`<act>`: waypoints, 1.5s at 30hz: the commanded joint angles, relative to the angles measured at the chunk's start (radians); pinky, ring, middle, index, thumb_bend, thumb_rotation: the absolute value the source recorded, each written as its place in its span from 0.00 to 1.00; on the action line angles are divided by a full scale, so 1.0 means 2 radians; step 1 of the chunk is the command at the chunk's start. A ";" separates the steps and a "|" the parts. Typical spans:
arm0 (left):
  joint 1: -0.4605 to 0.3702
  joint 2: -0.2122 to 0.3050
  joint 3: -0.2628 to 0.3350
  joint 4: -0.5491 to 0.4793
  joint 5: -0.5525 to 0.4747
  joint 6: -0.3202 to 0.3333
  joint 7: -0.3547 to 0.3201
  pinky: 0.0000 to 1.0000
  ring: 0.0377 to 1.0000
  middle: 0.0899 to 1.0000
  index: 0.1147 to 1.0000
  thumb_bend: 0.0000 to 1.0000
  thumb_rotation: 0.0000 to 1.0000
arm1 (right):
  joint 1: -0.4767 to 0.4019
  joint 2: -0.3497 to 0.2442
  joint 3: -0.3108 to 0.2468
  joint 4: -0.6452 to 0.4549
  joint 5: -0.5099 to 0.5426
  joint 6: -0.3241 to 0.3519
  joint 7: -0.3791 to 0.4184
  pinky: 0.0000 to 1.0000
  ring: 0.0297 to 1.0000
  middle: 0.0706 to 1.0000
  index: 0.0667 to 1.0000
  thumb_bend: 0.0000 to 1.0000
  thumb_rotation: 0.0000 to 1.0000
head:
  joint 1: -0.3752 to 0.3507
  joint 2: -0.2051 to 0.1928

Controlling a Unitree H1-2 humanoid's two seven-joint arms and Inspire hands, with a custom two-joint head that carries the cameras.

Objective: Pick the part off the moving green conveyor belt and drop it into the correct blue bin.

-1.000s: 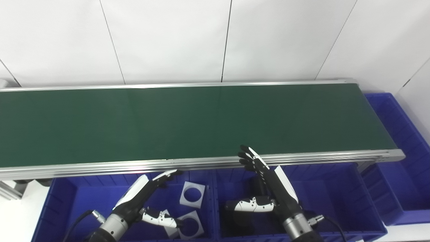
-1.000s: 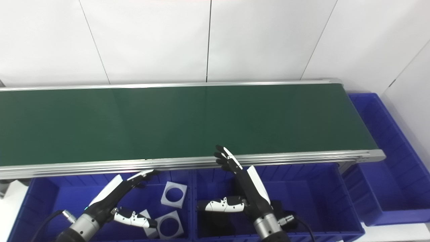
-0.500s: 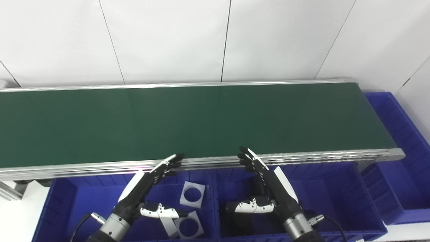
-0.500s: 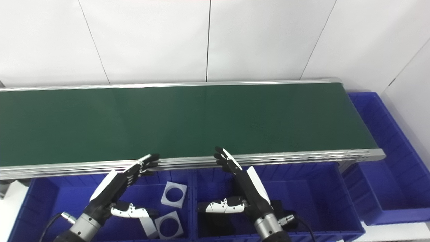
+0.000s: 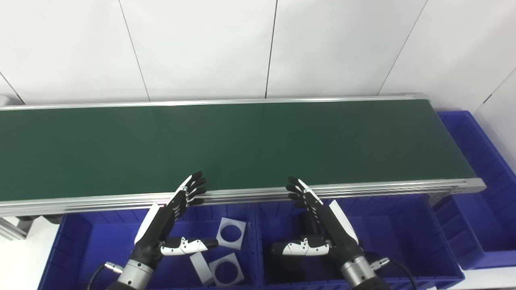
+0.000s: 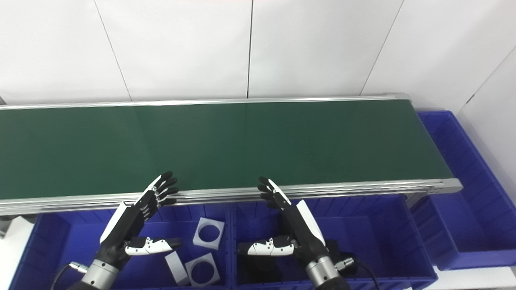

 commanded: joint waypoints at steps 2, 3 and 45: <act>-0.003 0.001 0.001 -0.005 -0.003 -0.023 0.002 0.80 0.88 0.93 0.94 0.84 0.30 | -0.004 -0.001 -0.001 -0.022 0.001 0.001 -0.004 0.84 0.87 0.90 0.95 0.81 0.22 | 0.000 0.000; -0.003 0.002 0.001 -0.006 -0.001 -0.024 0.002 0.80 0.88 0.94 0.94 0.84 0.30 | -0.004 0.000 -0.001 -0.022 0.001 0.000 -0.004 0.83 0.87 0.90 0.95 0.81 0.22 | 0.000 0.000; -0.002 -0.016 -0.005 -0.009 0.014 -0.029 0.011 0.78 0.87 0.92 0.91 0.87 0.27 | 0.001 -0.018 -0.008 -0.026 0.017 -0.013 -0.002 0.83 0.88 0.90 0.95 0.79 0.17 | 0.061 0.000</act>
